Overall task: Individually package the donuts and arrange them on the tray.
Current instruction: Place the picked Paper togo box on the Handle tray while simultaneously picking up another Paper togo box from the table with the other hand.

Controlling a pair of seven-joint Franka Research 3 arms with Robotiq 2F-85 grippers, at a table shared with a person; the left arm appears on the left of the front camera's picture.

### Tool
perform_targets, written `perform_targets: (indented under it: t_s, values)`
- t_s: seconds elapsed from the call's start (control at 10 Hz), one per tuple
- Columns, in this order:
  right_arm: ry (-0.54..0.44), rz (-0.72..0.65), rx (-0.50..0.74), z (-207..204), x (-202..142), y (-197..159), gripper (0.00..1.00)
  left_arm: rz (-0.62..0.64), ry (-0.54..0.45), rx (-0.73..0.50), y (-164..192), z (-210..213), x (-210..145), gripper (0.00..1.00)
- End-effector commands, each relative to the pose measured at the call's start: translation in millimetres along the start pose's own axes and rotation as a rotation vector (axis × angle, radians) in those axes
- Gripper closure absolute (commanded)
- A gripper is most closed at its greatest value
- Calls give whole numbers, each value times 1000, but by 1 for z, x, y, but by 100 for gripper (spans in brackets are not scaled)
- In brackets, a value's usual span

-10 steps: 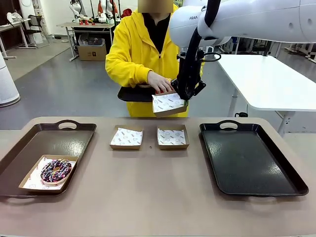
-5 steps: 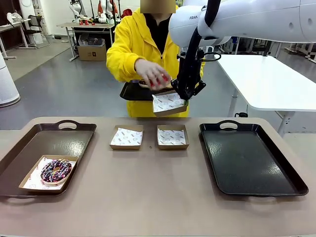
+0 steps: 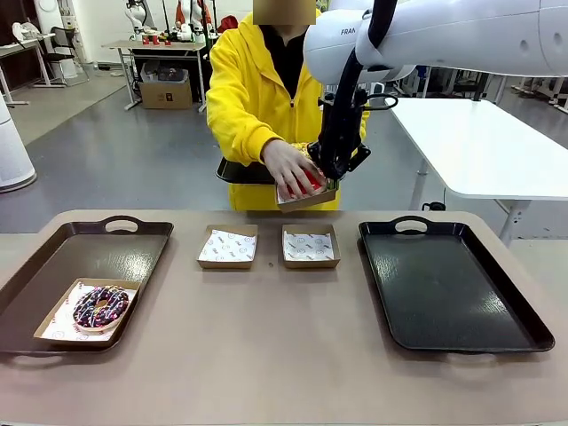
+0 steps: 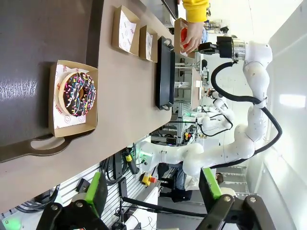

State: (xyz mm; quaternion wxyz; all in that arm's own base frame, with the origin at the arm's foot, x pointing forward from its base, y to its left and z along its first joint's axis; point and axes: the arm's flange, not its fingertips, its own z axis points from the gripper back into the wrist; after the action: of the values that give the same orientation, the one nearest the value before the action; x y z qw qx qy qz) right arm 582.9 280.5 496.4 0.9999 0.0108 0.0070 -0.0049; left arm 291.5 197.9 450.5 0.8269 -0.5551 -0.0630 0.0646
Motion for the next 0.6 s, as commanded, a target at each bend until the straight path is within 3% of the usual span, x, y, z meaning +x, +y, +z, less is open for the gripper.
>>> perform_targets:
  t_s: [0.0,0.5]
  values:
    - [3,-1,3,-1,-4,-3,100,-25,-5,-8,1,1,-4,0]
    - [3,-1,3,-1,-4,-3,100,-25,-5,-8,1,1,-4,0]
